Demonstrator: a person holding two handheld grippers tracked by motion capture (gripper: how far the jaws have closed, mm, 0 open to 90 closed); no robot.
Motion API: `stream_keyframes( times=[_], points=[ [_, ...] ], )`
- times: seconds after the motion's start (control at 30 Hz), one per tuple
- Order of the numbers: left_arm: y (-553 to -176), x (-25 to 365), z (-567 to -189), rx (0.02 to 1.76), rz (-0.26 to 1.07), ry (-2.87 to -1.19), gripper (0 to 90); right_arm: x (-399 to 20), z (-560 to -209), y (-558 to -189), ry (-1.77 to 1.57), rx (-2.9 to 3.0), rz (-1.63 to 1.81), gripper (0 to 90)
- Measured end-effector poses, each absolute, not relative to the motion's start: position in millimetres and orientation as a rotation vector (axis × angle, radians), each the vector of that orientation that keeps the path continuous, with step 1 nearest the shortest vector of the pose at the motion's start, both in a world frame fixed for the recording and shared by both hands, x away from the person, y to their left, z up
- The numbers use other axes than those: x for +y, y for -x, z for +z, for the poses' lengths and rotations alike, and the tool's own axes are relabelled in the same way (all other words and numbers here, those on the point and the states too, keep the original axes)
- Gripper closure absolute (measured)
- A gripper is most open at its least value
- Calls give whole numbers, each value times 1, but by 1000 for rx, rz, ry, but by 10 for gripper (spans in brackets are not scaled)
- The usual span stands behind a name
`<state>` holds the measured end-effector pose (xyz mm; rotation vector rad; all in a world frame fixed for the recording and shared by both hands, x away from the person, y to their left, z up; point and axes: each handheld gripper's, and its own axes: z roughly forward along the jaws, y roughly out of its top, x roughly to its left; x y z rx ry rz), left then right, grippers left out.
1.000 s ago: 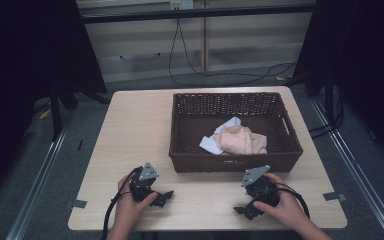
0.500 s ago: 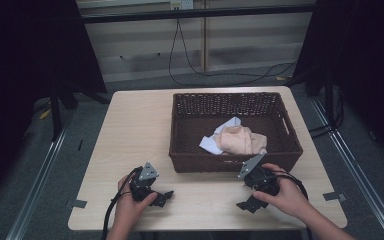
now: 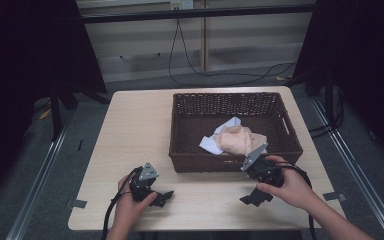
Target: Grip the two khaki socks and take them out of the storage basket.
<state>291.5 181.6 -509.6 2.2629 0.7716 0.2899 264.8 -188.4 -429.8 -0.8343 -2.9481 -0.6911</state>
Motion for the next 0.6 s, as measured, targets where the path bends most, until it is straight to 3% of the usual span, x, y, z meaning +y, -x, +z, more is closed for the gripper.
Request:
stream_keyframes(
  times=[0.6],
  points=[
    [-291,181,-509,750,283,-2273,0,-186,-398,-273,808,-2936,-644,46]
  ],
)
